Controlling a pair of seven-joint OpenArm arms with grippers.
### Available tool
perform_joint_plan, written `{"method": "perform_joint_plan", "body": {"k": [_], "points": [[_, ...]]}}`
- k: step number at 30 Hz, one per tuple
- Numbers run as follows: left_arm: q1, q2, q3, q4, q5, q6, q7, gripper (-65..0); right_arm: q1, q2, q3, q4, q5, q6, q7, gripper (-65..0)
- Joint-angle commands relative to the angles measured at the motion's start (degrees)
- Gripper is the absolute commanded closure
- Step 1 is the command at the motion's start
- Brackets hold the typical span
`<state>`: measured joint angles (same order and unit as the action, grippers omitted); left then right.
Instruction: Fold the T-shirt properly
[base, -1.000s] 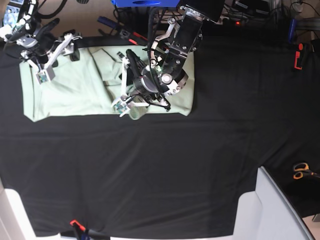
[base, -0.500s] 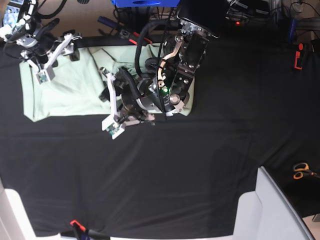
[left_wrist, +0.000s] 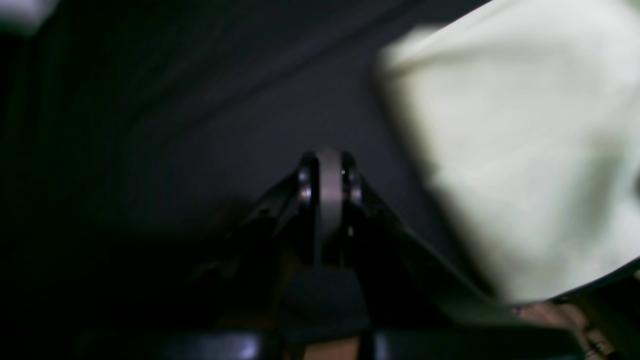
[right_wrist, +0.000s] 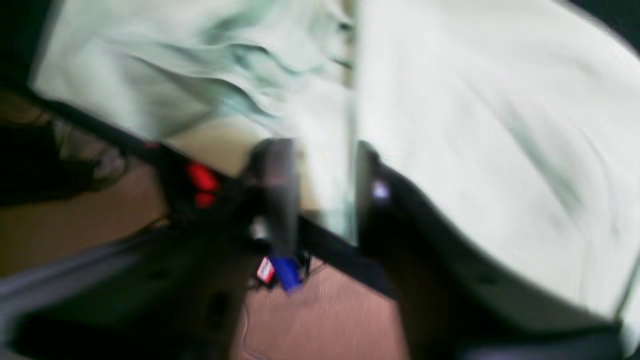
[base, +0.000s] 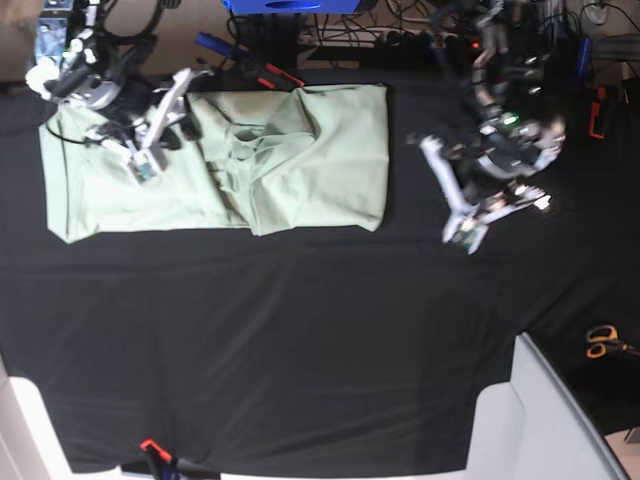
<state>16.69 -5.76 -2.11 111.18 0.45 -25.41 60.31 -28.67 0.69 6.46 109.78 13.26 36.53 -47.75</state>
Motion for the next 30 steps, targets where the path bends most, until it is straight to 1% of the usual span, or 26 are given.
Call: {"method": "perform_joint_plan", "body": {"k": [1,2,4,5,6,7,9,10,12,15,19,23,24,27,30], "points": [[1.11,-1.23,-3.12,1.04,0.04,0.31,-0.23,0.0,0.31,-0.03,-1.84,1.3,0.77,0.08,0.93,-5.9],[2.43,-2.02,-6.46,0.96,0.12,0.31,-0.23,0.0,0.75,-0.03,-3.87,1.39,0.77,-0.01,0.93,-0.3],[4.1,-2.9,-11.47,0.96,-0.14,0.05,-0.49,0.0,0.93,-0.03,-7.03,1.39,0.68,-0.09,0.93,-0.4],[4.46,-3.08,-12.7,0.96,-0.4,-0.04,-1.28,0.0,1.02,-0.03,-8.35,1.56,0.68,-0.09,0.93,-1.2],[4.63,-3.08,-12.97,0.96,-1.37,-0.83,-2.25,0.0,1.02,-0.03,-9.05,1.56,0.68,-0.09,0.93,-0.4],[4.63,-3.08,-12.7,0.96,-2.87,-2.33,-2.42,0.0,1.02,-0.03,-9.49,1.56,0.68,-0.27,0.93,-0.1],[4.63,-2.9,-11.21,1.04,-6.38,-5.4,-1.02,0.0,1.63,-0.12,-9.49,1.65,0.68,-2.29,0.93,-0.1],[4.37,-2.64,-10.07,1.04,-8.4,-6.11,0.48,0.0,1.63,-0.12,-9.05,1.65,0.68,-3.52,0.93,-0.1],[4.28,-0.79,-7.78,1.04,-13.15,-6.11,2.59,0.0,1.63,0.06,-7.21,1.65,0.68,-5.02,0.93,-0.1],[4.54,2.81,-5.93,0.52,-19.04,-6.11,4.17,0.0,1.37,0.06,-2.72,1.65,0.68,-5.11,0.93,-0.1],[4.37,5.72,-3.74,-1.07,-23.0,-6.11,4.35,0.0,1.02,0.06,1.94,1.65,0.68,-4.93,0.93,0.0],[3.84,6.59,-0.75,-5.11,-25.37,-6.02,4.35,0.0,0.14,0.06,5.01,1.65,0.94,-4.93,0.93,0.0],[3.49,6.59,0.13,-5.9,-25.46,-5.58,4.35,0.0,0.05,0.06,5.54,1.65,0.94,-4.93,0.93,0.0],[3.22,6.68,1.71,-8.63,-25.63,-2.5,3.82,0.0,-0.74,0.06,6.86,1.65,0.94,-4.93,0.93,0.0],[3.05,6.77,4.09,-9.15,-25.72,-2.06,2.67,0.0,-0.83,0.06,7.21,1.65,0.94,-4.93,0.93,0.0]]}}
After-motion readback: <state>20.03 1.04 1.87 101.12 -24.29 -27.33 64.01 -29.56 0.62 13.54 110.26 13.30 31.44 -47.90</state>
